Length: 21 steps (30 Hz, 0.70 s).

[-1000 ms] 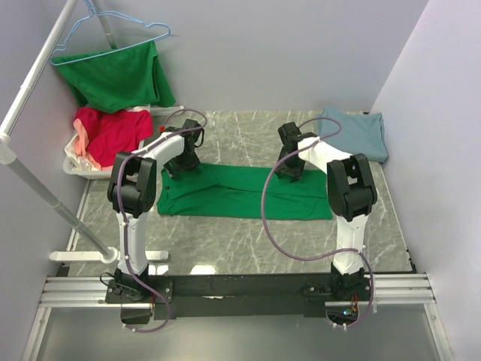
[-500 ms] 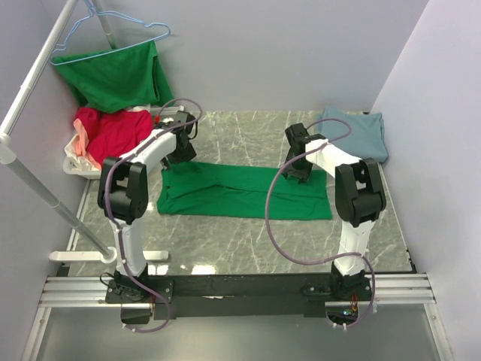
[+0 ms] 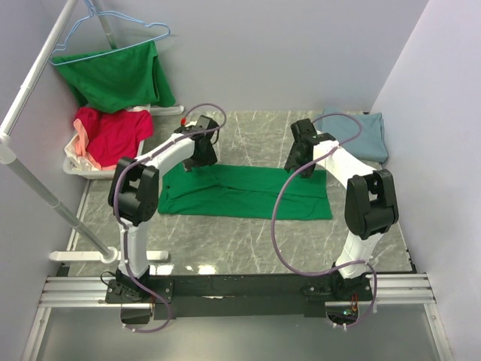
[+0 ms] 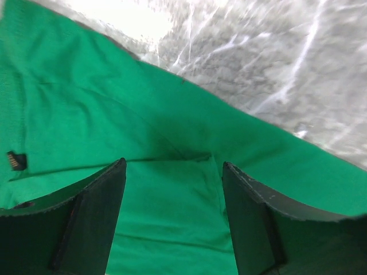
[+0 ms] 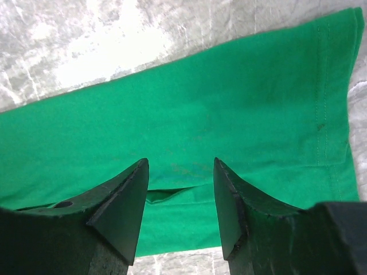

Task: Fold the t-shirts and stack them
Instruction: Fold the tshirt

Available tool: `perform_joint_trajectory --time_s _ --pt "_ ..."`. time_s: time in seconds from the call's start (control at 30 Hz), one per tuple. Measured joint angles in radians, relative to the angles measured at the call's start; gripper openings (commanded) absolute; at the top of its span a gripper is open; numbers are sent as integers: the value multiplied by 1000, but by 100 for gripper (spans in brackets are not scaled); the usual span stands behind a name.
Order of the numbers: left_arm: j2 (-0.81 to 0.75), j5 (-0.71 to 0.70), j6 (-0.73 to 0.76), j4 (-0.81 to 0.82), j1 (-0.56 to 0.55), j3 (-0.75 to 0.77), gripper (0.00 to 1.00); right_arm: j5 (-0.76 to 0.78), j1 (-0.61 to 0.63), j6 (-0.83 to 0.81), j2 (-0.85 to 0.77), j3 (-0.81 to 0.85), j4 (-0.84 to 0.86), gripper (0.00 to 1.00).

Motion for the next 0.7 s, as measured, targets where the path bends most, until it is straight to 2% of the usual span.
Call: perform_joint_trajectory --time_s 0.33,0.5,0.7 --pt "118 10 0 6 -8 29 68 1 0 0 0 -28 3 56" --pt "119 14 0 7 -12 32 62 4 0 0 0 -31 3 56" --pt "119 3 0 2 -28 33 62 6 0 0 0 -31 3 55"
